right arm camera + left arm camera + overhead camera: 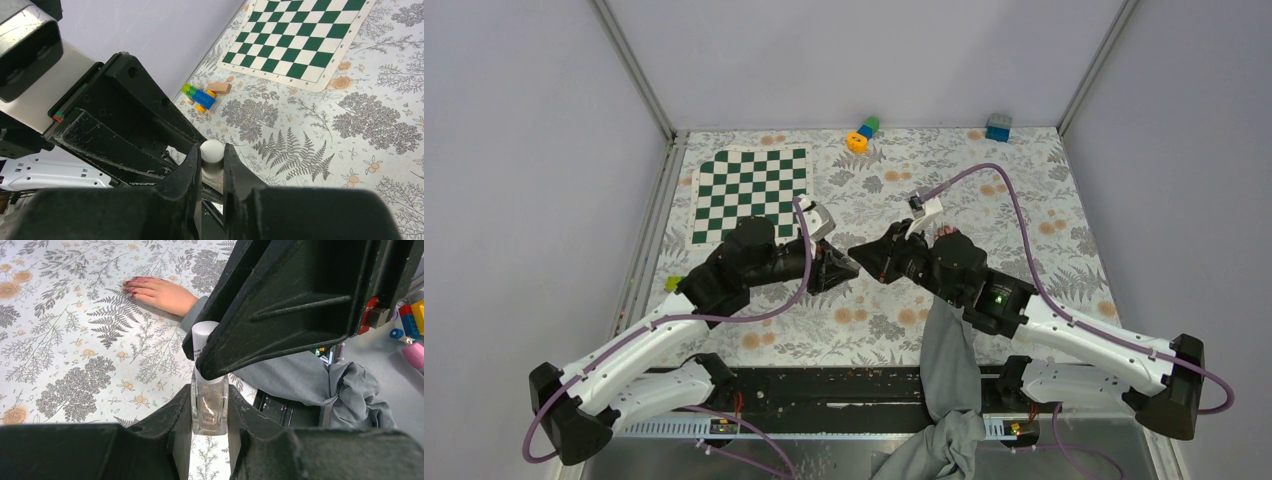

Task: Paint the nails
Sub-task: Unscrew the nail polish bottle.

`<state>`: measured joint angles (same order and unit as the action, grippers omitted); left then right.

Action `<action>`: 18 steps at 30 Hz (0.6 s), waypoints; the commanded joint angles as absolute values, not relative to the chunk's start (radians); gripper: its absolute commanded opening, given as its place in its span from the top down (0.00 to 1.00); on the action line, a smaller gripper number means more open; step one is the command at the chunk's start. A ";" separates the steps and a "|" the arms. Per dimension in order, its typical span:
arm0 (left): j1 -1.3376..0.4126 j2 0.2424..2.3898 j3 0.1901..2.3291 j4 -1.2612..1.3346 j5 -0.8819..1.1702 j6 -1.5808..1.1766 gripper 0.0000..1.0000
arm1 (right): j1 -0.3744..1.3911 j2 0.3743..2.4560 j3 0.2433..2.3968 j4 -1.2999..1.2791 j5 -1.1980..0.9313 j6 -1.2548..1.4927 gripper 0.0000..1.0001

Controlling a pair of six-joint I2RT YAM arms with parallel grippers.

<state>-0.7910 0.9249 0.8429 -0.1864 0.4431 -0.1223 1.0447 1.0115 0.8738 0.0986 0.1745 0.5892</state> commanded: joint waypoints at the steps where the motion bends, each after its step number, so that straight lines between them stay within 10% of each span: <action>1: -0.792 0.923 0.891 -0.110 0.546 -0.106 1.00 | 1.050 0.978 0.871 0.199 0.133 0.566 1.00; 18: -0.762 0.927 0.862 0.069 0.921 -0.197 1.00 | 1.048 0.920 0.822 0.320 -0.192 0.484 1.00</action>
